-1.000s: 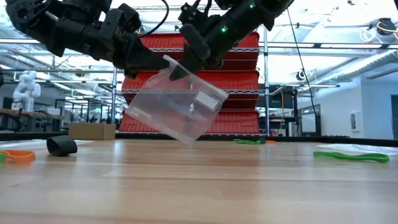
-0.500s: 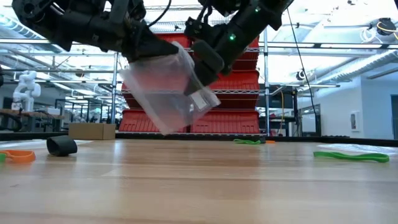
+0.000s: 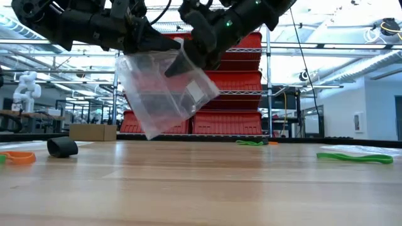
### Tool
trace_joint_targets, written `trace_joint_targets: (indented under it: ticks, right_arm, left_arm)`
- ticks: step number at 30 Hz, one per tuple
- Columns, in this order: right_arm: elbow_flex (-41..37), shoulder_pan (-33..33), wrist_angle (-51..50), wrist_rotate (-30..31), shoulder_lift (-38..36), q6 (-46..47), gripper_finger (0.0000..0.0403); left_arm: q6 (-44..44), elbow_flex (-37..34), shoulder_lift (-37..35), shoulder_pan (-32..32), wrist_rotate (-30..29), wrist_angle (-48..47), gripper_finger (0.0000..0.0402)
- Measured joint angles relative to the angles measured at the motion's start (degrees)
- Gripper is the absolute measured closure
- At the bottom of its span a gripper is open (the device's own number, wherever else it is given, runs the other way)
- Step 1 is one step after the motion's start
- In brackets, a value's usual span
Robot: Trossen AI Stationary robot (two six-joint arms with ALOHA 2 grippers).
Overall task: Sort rubber bands
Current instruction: Open the top left transparent zip bag
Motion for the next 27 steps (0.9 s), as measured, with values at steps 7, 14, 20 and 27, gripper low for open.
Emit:
trace_joint_targets:
  ticks: [7,14,20,27]
  right_arm:
    - [0.0,0.1,-7.1,-0.7,0.0,2.1,0.0403]
    - [-5.3,0.2,-11.7,-2.6,-4.2,4.7,0.0403]
    - [-13.0,-0.2,0.7,-4.1,-10.4,8.9,0.0403]
    - [-15.3,0.4,10.0,-0.2,-7.6,12.6,0.0396]
  left_arm:
    - [0.1,0.0,0.0,-0.1,0.2,-0.6,0.0402]
    - [-0.2,-0.1,0.0,-1.3,0.6,-2.1,0.0401]
    - [-2.0,-0.2,2.2,-2.9,0.6,1.2,0.0401]
    - [-3.5,-0.2,9.4,-3.3,0.4,9.8,0.0401]
